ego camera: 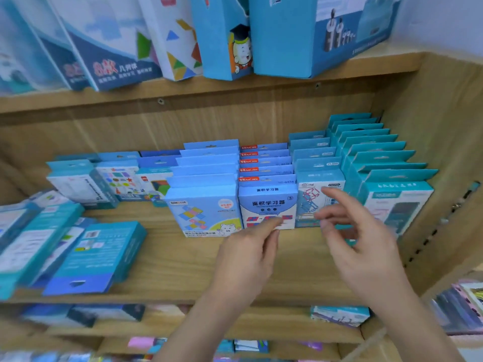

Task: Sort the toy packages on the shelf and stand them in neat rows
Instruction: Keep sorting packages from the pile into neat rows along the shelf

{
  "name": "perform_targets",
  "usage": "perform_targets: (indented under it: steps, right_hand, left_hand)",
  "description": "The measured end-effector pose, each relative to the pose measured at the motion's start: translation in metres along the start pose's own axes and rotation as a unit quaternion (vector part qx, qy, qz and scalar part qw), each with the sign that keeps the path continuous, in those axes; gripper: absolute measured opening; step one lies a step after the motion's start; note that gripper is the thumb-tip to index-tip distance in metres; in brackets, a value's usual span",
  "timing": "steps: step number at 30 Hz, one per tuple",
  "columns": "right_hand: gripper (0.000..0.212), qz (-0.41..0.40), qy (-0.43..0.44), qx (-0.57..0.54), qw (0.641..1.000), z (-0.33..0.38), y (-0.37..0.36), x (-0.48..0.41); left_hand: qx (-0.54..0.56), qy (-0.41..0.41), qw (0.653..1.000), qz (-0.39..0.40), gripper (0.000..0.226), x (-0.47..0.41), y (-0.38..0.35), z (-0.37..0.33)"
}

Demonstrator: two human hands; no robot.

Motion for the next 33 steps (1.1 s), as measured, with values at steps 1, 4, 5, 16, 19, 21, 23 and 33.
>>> perform_targets:
  steps: [1,4,5,16,19,21,23,33]
  right_hand:
    - [0.044,0.026,-0.027,-0.030,0.999,0.000,-0.010,-0.001]
    - [0.039,0.106,-0.050,-0.079,0.990,0.004,-0.046,0.000]
    - [0.037,0.128,-0.049,-0.083,0.987,0.007,-0.059,0.001]
    - [0.035,0.289,-0.091,-0.154,0.940,0.058,-0.199,0.034]
    - [0.042,0.316,-0.053,-0.127,0.939,0.077,-0.236,0.049]
    - [0.047,0.343,-0.017,-0.102,0.934,0.090,-0.259,0.061]
    - [0.062,0.390,0.057,-0.024,0.919,0.098,-0.281,0.073]
    - [0.026,0.231,-0.034,-0.179,0.956,0.156,-0.314,0.047]
  left_hand:
    - [-0.005,0.015,1.000,-0.004,0.031,0.006,0.011,0.013]
    - [-0.036,0.045,0.998,-0.029,0.030,0.027,0.046,0.050]
    - [-0.044,0.058,0.997,-0.033,0.033,0.034,0.058,0.062]
    - [-0.281,0.061,0.958,-0.002,0.063,0.082,0.195,0.192]
    - [-0.313,0.034,0.947,0.067,0.072,0.091,0.201,0.219]
    - [-0.327,-0.022,0.941,0.077,0.059,0.091,0.206,0.227]
    - [-0.305,-0.084,0.948,0.028,0.036,0.086,0.218,0.229]
    - [-0.023,0.036,0.973,-0.228,0.021,0.012,0.295,0.211]
Point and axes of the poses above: each hand's wrist, its own x-axis away from the middle knuckle, its own y-axis out of the back of the hand, z = x × y, the point moved 5 cm from there along -x, towards the middle knuckle, and after that the axes turned 8 degrees about -z, right-handed, at the moved point
